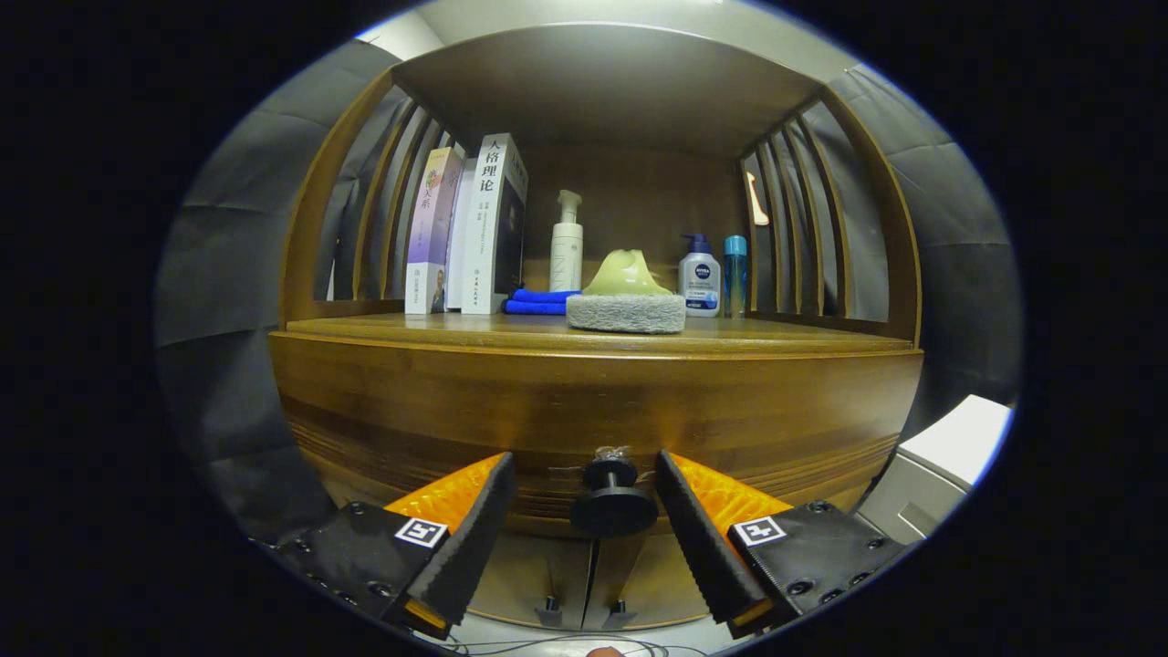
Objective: Pull open the drawer, take out the items inside it, and place them on the countertop above the cabinet.
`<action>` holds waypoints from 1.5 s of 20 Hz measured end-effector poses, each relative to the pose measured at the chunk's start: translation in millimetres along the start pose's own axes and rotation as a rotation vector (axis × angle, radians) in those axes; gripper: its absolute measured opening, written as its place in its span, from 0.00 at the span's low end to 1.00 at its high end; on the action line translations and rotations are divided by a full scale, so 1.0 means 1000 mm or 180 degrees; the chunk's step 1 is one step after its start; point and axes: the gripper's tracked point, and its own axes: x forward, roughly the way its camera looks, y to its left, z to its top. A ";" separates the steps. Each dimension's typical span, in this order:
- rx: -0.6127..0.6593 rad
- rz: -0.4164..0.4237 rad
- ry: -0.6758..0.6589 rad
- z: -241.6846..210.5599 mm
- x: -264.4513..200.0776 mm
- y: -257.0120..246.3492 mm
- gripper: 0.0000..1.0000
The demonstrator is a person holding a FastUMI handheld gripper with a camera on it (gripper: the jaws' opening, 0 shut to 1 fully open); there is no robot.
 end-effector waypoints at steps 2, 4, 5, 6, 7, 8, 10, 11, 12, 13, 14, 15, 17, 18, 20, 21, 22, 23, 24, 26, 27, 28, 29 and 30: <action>0.0018 0.0020 -0.0027 0.008 -0.011 -0.002 0.98; -0.0010 0.0069 -0.0104 0.019 -0.025 -0.001 0.98; -0.0035 0.0092 -0.0141 0.026 -0.034 -0.002 0.98; -0.0056 0.0115 -0.0170 0.033 -0.044 -0.003 0.98; -0.0055 0.0136 -0.0210 0.041 -0.053 -0.003 0.98; -0.0045 0.0156 -0.0257 0.051 -0.062 -0.004 0.98; -0.0013 0.0183 -0.0349 0.071 -0.081 -0.007 0.98; -0.0001 0.0192 -0.0398 0.083 -0.090 -0.010 0.98; 0.0009 0.0197 -0.0446 0.092 -0.098 -0.012 0.98; 0.0022 0.0199 -0.0501 0.104 -0.108 -0.014 0.98; 0.0032 0.0211 -0.0561 0.114 -0.119 -0.016 0.98; 0.0039 0.0214 -0.0594 0.122 -0.127 -0.018 0.98; 0.0052 0.0224 -0.0656 0.137 -0.145 -0.023 0.98; 0.0067 0.0219 -0.0688 0.144 -0.155 -0.026 0.98; 0.0113 0.0218 -0.0737 0.154 -0.170 -0.031 0.98; 0.0133 0.0219 -0.0758 0.158 -0.176 -0.033 0.98; 0.0148 0.0234 -0.0785 0.162 -0.183 -0.033 0.98; 0.0150 0.0235 -0.0833 0.168 -0.190 -0.035 0.98; 0.0146 0.0240 -0.0853 0.170 -0.196 -0.036 0.98; 0.0156 0.0250 -0.0869 0.172 -0.206 -0.037 0.98; 0.0170 0.0260 -0.0875 0.172 -0.211 -0.037 0.98; 0.0179 0.0263 -0.0887 0.173 -0.214 -0.037 0.98; 0.0169 0.0265 -0.0882 0.172 -0.217 -0.038 0.98; 0.0162 0.0267 -0.0874 0.169 -0.220 -0.038 0.98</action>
